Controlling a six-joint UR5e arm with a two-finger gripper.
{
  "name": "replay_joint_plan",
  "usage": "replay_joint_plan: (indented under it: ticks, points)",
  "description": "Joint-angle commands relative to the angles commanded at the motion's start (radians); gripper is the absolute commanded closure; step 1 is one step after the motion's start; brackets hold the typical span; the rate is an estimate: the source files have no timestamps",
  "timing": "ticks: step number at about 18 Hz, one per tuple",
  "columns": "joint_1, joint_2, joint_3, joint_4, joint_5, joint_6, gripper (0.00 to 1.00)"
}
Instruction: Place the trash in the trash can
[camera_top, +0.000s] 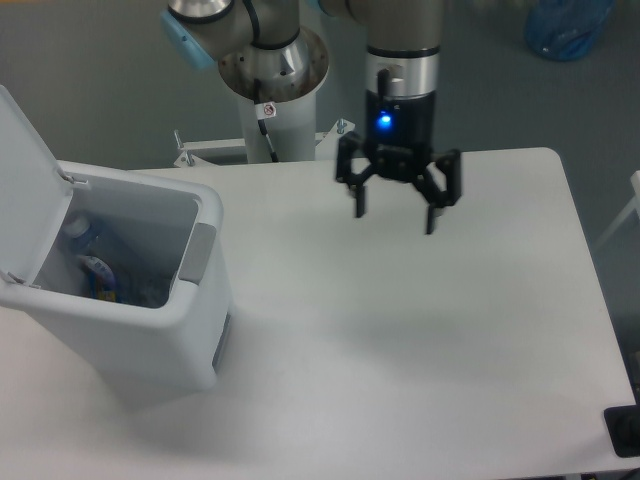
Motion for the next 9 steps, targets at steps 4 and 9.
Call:
replay_joint_plan:
  ticks: [4, 9]
  points:
    - [-0.009, -0.022, -0.018, -0.052, 0.078, 0.051, 0.0]
    - [-0.032, -0.028, -0.026, -0.066, 0.089, 0.052, 0.0]
